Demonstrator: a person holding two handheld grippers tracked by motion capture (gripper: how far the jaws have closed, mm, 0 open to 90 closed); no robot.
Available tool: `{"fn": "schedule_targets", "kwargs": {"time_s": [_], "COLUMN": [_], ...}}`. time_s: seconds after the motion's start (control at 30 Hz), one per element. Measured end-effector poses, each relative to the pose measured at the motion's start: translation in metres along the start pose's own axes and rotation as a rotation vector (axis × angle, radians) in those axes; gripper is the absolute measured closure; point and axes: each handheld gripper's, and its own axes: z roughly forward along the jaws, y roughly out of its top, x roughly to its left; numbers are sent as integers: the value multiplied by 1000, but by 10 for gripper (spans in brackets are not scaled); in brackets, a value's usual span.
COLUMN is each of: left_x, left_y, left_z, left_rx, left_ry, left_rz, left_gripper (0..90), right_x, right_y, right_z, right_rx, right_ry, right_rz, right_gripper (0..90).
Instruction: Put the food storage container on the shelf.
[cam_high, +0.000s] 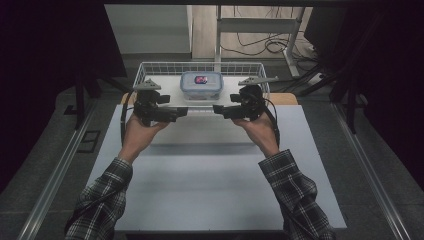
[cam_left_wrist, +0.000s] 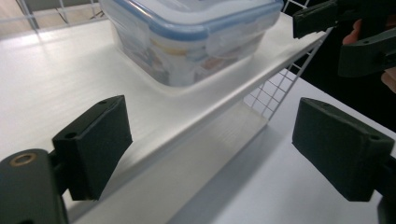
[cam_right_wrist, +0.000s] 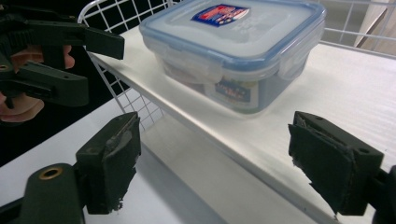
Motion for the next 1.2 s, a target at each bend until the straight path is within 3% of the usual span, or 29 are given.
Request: {"fn": "schedule_targets", "kwargs": {"time_s": [0.27,0.47,0.67,1.2], "left_x": [-10,-15,-21,-35], "left_y": [-9,-16,-29,-55], "left_z": [-4,-7,-9,-8], "left_rx": [14,21,29,63], "left_ry": [-13,-30,-48,-32], "left_rz": [28,26,36,76], "left_gripper": [73,48,36,0], "right_x": [6,10,18,28], "right_y": [-8,-14,-24,-47], "right_z": [-3,-5,-8,-12], "right_rx": [0,-5,4,8], "right_ry": [8,15,15,-5], "right_rz": [-21,-27,-62,-100], "right_gripper": [95,63,28,0]}}
